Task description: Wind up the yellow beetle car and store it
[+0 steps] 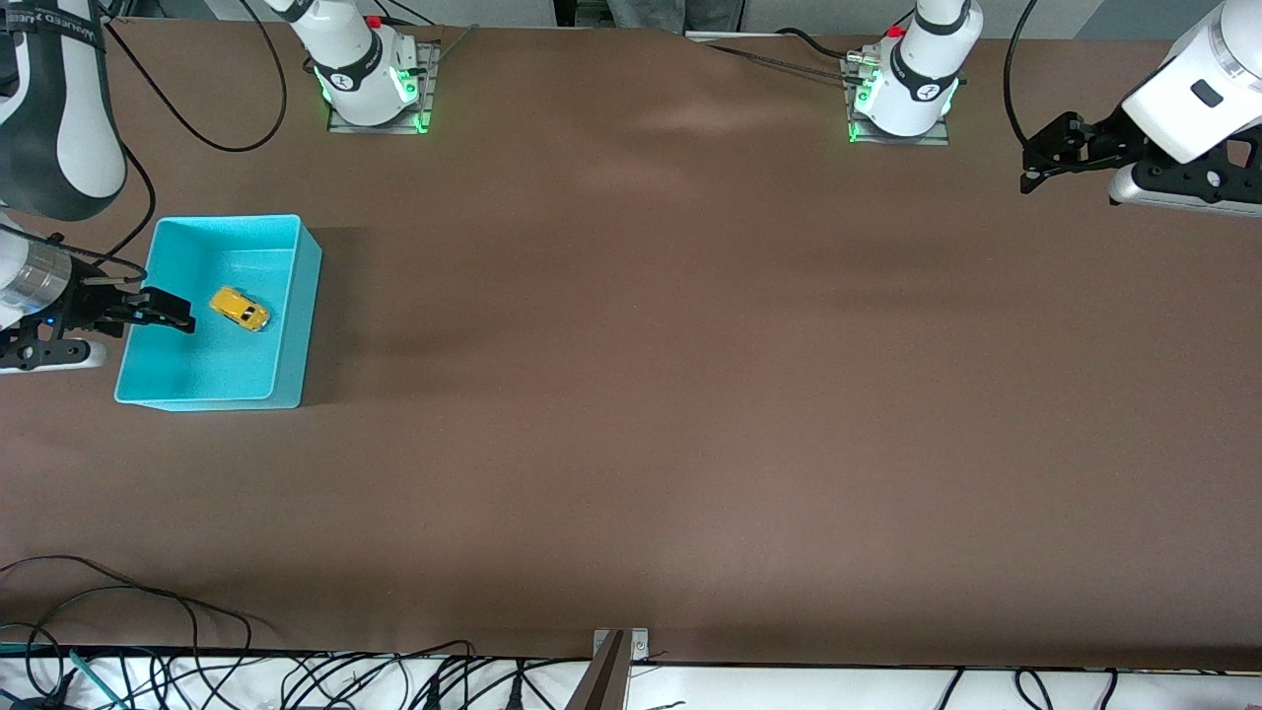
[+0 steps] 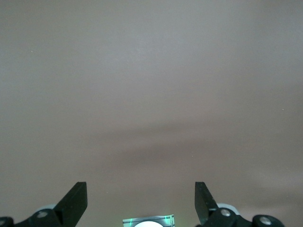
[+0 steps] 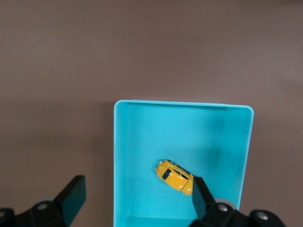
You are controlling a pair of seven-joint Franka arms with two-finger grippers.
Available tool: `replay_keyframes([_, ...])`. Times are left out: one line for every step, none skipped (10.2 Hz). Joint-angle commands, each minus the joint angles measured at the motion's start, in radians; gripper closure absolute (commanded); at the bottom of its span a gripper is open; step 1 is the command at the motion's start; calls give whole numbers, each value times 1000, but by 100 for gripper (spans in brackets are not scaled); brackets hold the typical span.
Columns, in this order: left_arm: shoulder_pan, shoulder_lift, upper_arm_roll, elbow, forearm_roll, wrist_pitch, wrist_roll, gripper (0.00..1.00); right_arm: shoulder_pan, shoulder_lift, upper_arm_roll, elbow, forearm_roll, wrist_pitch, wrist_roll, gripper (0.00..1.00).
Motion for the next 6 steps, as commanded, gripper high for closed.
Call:
replay_keyframes([5,18,-2,41,-15,-26,-13,0,0,6,4,175,13,-197,91,0])
replay_keyframes([5,18,-2,41,-15,-26,-13,0,4,2,19,195,7,-237,144,0])
replay_keyframes([5,18,-2,41,-15,-26,-13,0,10,-4,33,197,-7,-242,156,0])
replay_keyframes([5,18,-2,41,-15,-26,-13,0,13,-20,36,195,-18,-244,157,0])
replay_keyframes([7,18,-2,41,-15,-26,-13,0,22,-40,44,192,-24,-244,157,0])
replay_keyframes([7,18,-2,41,-15,-26,-13,0,29,-53,41,195,-30,-253,156,0])
